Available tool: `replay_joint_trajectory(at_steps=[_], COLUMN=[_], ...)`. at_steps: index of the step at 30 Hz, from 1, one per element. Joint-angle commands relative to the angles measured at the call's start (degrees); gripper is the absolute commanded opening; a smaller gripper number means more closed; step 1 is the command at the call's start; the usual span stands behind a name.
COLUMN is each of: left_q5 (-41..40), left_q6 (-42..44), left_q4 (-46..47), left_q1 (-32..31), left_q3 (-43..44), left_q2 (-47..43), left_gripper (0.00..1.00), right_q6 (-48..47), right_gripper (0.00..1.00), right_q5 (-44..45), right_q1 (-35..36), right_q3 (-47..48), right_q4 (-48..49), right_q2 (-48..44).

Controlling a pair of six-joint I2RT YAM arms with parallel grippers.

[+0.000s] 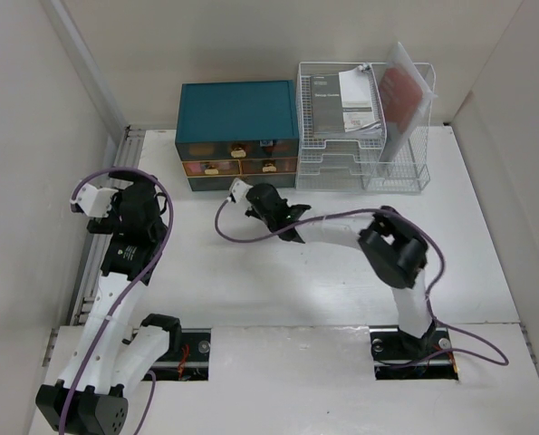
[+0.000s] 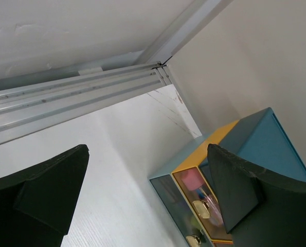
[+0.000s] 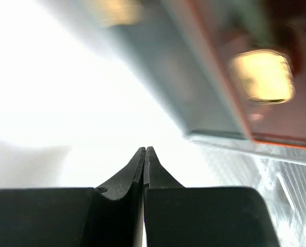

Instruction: Organize the desk

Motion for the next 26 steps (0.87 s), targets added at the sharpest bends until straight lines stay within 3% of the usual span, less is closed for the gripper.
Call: replay_joint_trajectory(at_steps=[1,3,5,7,8,10,11,12,15,18,21,24,26], left_q5=[1.86,3.35,7.04,12.55,15.46,21.79,28.87,33.03,44.21,45.81,45.81,46.86,48.00], left_q6=[2.32,3.64,8.02,11.18,16.77,21.46,26.62,29.54,33.78,34.84,35.37,35.90,36.51], left_q4=[3.35,4.41,6.59,7.92,10.71,13.45,16.25,18.02,21.80,21.82,21.11,21.11,21.63], left_q1=[-0.03,-0.03,-0.03,-0.03,-0.03,-0.03,-0.03,-0.03,-0.03,-0.03,-0.03,-0.03,-0.03], left_q3=[1.45,0.84,0.84,0.23,0.22,-1.35,-1.88,-3.11,-4.25,-4.26,-3.56,-3.56,-3.56], left_q2=[-0.93,-0.93,-0.93,-0.93,-0.93,-1.55,-2.07,-2.86,-3.39,-2.60,-1.20,-1.20,-0.59], left_gripper=[1.00,1.00,1.00,1.00,1.00,1.00,1.00,1.00,1.00,1.00,1.00,1.00,1.00], right_q6=[-1.00,-4.23,-4.25,-2.07,-0.66,2.93,6.09,12.73,16.31,16.31,18.42,21.76,23.60], right_gripper=[0.00,0.00,0.11,0.47,0.75,0.87,1.00,1.00,1.00,1.00,1.00,1.00,1.00], right_q5=[-32.51,-44.71,-48.55,-43.22,-33.35,-26.78,-16.39,-9.59,11.14,16.82,13.26,4.39,-7.98], right_q1=[2.15,2.15,2.15,2.15,0.93,-1.18,-3.19,-3.91,-6.19,-7.77,-11.29,-17.43,-23.58], right_q3=[-0.97,1.04,2.54,1.25,-0.25,-1.40,0.42,1.75,6.14,5.20,-0.34,-5.34,-8.25], right_q4=[-12.39,-23.51,-25.86,-20.20,-15.89,-7.61,-3.24,-1.89,-1.88,-0.65,-0.12,-0.12,-0.12], right_q2=[-17.39,-23.09,-26.36,-32.66,-34.97,-38.75,-38.77,-38.77,-36.23,-37.09,-41.65,-47.88,-52.20])
